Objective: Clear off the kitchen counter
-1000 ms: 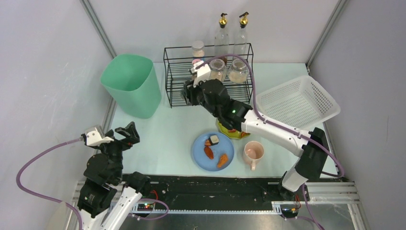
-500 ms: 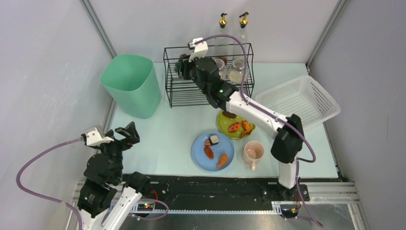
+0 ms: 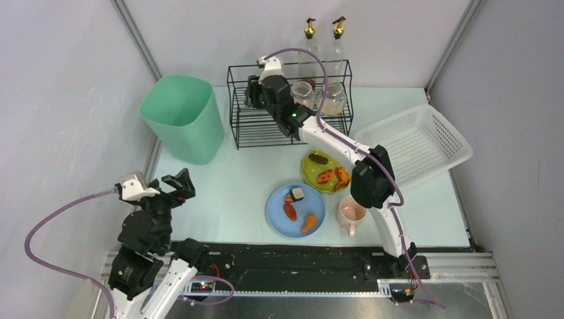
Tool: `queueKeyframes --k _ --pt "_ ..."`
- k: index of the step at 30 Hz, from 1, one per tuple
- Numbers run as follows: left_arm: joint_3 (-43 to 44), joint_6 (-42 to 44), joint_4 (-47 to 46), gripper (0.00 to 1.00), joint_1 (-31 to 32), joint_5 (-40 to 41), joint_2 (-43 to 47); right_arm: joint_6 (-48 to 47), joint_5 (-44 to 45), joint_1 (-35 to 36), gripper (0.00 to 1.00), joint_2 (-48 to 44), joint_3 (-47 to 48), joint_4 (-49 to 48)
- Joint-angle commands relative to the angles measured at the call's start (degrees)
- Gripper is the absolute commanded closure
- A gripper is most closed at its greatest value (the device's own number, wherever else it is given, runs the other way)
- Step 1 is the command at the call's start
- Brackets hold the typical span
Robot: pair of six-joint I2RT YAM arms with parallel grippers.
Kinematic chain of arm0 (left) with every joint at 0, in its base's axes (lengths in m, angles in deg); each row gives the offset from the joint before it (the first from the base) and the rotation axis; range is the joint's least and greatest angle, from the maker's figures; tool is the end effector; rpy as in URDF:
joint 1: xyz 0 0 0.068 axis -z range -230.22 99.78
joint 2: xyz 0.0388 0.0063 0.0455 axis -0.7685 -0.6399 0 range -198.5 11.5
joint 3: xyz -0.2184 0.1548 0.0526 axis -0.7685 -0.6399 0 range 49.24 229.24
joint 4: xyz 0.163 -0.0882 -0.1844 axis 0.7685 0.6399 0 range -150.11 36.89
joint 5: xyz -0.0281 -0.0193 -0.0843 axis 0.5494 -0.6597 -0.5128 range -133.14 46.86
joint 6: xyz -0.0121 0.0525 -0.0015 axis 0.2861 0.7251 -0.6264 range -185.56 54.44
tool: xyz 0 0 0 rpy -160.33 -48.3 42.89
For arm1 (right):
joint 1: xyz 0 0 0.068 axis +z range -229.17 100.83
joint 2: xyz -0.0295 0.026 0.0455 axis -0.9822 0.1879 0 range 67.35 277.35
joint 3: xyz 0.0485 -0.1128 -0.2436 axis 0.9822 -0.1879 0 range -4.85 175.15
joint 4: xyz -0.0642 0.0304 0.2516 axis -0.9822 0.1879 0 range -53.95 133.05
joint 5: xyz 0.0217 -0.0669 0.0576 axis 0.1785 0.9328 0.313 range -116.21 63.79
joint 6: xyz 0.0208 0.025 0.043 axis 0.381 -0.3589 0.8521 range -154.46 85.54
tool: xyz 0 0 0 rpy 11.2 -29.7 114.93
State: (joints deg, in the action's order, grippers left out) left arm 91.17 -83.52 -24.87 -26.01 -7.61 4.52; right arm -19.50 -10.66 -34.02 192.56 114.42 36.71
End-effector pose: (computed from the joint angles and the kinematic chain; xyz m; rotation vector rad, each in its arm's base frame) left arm 0.0333 0.0076 0.3346 -0.3961 1.5249 -0.0886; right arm 0.3804 0.3687 0.3510 -0.2432 1.6956 0.5577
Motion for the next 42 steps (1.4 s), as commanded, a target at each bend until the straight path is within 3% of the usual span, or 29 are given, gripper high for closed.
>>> queueKeyframes --k 1,18,32,38,42 --pt "-0.16 0.21 -1.46 0.02 -0.41 -0.83 -0.6 -3.01 -0.17 0.85 0.82 1.48 6.52 4.97" --pt "0.07 0.11 -1.53 0.02 -0.48 -1.43 -0.44 -10.23 2.59 2.36 0.81 5.72 18.14 22.92" --pt "0.06 0.11 -1.57 0.02 -0.43 -1.51 -0.93 -9.96 1.75 1.9 0.8 7.01 19.69 26.37" --pt "0.08 0.13 -1.52 0.02 -0.47 -1.6 -0.81 -9.23 1.26 1.6 0.72 8.17 20.59 26.89" --pt "0.03 0.14 -1.5 0.02 -0.46 -1.5 -0.83 -8.91 1.08 1.61 0.58 8.53 20.64 26.88"
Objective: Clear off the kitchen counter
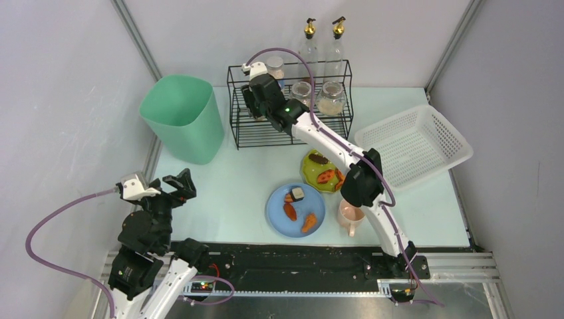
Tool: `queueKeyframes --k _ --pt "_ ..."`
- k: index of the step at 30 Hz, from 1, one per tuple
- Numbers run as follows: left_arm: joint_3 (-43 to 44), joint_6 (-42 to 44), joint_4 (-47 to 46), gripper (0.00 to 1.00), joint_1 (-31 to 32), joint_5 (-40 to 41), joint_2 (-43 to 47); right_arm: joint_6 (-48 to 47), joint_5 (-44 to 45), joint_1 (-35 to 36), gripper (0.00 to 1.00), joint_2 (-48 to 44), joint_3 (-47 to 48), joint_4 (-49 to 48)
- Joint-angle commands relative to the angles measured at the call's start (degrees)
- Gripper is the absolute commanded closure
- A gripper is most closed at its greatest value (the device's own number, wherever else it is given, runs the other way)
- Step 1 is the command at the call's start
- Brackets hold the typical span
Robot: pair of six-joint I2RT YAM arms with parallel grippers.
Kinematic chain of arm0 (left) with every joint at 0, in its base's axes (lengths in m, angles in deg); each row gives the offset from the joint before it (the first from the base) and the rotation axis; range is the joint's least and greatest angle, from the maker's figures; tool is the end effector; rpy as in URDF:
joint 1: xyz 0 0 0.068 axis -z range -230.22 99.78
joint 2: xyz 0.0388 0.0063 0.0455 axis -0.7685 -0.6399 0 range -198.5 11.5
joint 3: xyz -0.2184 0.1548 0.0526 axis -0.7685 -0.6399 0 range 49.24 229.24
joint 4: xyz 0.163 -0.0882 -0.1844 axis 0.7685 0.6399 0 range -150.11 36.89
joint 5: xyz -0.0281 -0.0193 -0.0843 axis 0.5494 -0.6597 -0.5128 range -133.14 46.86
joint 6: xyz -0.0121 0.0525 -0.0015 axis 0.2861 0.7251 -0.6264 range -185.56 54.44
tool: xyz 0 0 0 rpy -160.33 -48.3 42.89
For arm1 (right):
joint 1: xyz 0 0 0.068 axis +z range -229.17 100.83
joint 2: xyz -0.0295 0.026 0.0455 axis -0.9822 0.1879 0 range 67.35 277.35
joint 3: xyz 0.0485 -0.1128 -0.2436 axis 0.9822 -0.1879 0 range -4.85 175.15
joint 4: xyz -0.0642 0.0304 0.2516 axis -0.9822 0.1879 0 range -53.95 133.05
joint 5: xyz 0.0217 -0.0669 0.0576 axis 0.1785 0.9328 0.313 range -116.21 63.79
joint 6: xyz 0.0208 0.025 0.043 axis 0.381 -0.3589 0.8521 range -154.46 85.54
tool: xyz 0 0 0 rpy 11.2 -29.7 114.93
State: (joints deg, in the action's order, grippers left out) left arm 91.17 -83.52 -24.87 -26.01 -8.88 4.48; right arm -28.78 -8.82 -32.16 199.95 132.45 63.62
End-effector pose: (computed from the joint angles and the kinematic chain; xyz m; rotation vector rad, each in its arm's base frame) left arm 0.0336 0.0068 0.3345 -0.3792 1.5302 -0.1057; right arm 0.3743 0.3858 0.3457 -0.5039 1.8976 0.3074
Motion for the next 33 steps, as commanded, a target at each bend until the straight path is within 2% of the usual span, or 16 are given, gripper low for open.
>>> queueKeyframes --k 1,4,10,24,33 --pt "0.01 0.12 -1.5 0.02 -0.47 -0.24 -0.75 0.39 -0.77 -0.25 0.55 1.17 2.58 -0.14" --pt "-0.01 0.11 -1.49 0.02 -0.47 -0.26 -0.79 0.33 -0.54 -0.25 0.41 1.18 2.48 -0.65" --pt "0.08 0.2 -1.56 0.02 -0.4 -0.23 -0.8 0.22 -0.05 -0.25 0.32 1.01 2.53 -1.32" --pt "0.0 0.2 -1.46 0.02 -0.47 -0.07 -0.79 -0.37 0.67 1.06 0.28 -1.88 -1.22 -3.72" --pt "-0.08 0.2 -1.47 0.02 -0.46 0.11 -0.37 -3.19 4.08 4.09 0.27 -10.64 -9.46 -8.15"
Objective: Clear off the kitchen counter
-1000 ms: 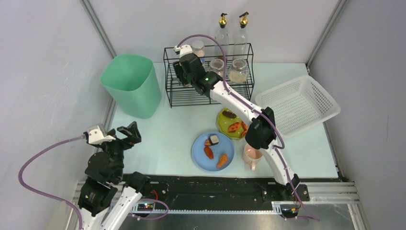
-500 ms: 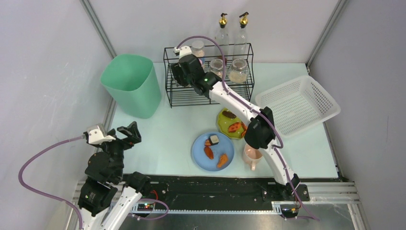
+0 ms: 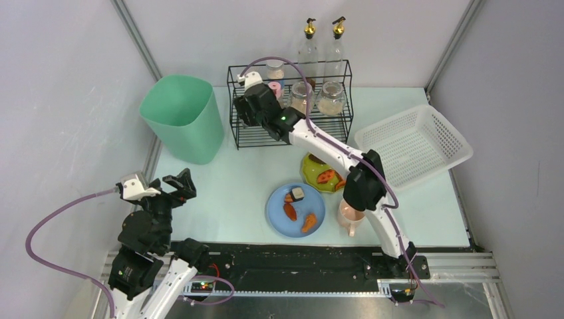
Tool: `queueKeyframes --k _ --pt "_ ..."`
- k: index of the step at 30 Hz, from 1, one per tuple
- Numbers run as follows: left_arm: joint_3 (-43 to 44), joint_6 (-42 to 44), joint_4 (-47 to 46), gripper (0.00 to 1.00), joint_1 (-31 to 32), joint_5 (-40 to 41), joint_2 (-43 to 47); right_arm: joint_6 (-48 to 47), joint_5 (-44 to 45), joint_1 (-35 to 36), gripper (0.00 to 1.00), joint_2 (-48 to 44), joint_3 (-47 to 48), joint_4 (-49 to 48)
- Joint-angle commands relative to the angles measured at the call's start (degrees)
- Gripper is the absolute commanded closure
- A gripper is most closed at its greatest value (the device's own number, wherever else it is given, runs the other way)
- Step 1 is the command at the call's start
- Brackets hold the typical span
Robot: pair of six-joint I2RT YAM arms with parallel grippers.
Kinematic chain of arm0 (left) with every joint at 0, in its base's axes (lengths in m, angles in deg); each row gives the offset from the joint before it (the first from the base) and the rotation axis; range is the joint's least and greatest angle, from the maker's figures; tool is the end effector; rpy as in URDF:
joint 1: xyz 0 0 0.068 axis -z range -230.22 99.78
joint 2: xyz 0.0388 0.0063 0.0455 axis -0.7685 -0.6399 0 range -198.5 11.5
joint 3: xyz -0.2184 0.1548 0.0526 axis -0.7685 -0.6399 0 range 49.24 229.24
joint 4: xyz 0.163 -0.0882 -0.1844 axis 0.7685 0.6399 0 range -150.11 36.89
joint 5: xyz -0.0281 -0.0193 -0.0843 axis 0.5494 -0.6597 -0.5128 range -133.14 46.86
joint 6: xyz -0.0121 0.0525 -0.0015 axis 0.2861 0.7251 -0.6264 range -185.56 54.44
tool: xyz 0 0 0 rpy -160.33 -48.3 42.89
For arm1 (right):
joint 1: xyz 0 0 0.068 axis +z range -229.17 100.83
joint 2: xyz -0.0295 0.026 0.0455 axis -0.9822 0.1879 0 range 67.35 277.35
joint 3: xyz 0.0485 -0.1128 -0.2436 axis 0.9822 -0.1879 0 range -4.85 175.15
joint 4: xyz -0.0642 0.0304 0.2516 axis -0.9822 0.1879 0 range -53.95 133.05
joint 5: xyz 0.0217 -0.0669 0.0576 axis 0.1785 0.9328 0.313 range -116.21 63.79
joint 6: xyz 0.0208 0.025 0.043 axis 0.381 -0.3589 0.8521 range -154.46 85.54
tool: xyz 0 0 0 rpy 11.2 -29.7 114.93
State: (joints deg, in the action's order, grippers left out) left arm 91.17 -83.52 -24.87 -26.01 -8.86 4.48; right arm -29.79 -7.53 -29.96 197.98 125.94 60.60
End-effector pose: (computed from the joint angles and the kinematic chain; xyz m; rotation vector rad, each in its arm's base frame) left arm 0.0336 0.0068 0.3345 -0.3794 1.5301 -0.1054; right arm 0.3581 0.3974 0.3300 -0.5542 1.9050 0.2868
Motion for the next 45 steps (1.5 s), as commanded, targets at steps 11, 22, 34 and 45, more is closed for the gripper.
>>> queueKeyframes --k 11,22,34,45 --pt "-0.11 0.2 -1.48 0.02 -0.45 0.59 0.0 -4.27 8.84 6.79 0.24 -25.43 -22.29 -11.17" --pt "-0.09 0.43 -1.46 0.02 -0.47 0.25 -0.65 5.84 11.69 9.24 0.23 -45.2 -49.29 -11.3" --pt "-0.31 -0.08 -1.42 0.02 -0.47 0.02 -0.2 18.26 19.78 14.44 0.23 -55.54 -60.77 7.4" --pt "-0.02 0.54 -1.41 0.02 -0.47 -4.8 -2.74 39.23 20.6 16.49 0.24 -69.77 -72.81 26.81"
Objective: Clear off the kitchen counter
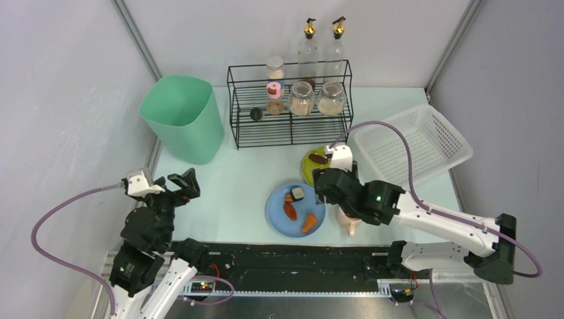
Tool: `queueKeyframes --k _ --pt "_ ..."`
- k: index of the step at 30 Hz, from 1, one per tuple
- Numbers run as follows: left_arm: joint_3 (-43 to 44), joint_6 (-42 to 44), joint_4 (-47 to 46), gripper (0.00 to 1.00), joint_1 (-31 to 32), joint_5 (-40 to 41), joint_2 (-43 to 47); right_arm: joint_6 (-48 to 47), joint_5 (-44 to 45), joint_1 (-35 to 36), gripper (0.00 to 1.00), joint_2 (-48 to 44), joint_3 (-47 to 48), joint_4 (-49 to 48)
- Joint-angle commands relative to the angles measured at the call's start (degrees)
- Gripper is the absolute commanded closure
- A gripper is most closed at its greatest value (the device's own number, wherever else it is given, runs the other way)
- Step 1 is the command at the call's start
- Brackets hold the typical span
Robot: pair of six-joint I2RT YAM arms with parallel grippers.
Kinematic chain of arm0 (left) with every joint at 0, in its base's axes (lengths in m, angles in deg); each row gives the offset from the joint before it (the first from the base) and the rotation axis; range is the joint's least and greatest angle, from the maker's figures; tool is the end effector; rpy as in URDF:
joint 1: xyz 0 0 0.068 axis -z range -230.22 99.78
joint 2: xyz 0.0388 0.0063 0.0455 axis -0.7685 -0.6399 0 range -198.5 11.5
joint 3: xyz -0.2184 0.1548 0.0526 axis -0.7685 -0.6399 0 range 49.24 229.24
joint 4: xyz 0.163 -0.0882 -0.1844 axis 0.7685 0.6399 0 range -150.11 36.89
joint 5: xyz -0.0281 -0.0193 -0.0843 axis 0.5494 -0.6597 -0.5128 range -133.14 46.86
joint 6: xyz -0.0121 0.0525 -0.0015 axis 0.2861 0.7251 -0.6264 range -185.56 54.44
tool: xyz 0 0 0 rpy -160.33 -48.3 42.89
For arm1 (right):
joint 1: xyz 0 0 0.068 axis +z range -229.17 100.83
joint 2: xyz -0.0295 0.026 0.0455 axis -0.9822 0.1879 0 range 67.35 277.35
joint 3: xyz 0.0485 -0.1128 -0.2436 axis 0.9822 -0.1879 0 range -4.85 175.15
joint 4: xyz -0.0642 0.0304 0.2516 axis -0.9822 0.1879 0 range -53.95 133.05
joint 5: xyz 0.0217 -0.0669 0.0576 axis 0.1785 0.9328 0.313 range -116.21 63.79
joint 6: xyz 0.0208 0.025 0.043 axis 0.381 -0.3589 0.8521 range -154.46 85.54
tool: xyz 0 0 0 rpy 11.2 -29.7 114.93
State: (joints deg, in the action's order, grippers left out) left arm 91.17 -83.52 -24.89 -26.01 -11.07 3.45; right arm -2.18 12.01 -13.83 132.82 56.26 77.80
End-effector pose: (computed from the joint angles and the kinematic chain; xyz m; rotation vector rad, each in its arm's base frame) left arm 0.0375 0.0038 0.3344 -0.3463 1.5539 -0.1277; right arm 0.1160 0.1998 0.3213 -0.3250 2.1529 0.1617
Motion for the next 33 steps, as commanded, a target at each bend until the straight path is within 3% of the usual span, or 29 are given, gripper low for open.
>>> queueKeyframes --k 1,11,20,33 --pt "-0.08 0.55 -1.43 0.02 -0.43 -2.86 -1.75 12.75 0.37 0.39 0.24 -5.81 -3.77 10.47" --pt "0.03 0.55 -1.41 0.02 -0.44 -3.82 -1.61 20.88 -4.3 -1.84 0.27 -7.64 -12.18 12.52" --pt "-0.06 0.66 -1.45 0.02 -0.45 -3.67 -1.43 18.42 -10.14 -6.01 0.35 -6.82 -17.44 6.48" --pt "0.05 0.73 -1.41 0.02 -0.45 -4.13 -2.61 14.81 -10.27 -6.51 0.42 0.69 -17.52 0.81"
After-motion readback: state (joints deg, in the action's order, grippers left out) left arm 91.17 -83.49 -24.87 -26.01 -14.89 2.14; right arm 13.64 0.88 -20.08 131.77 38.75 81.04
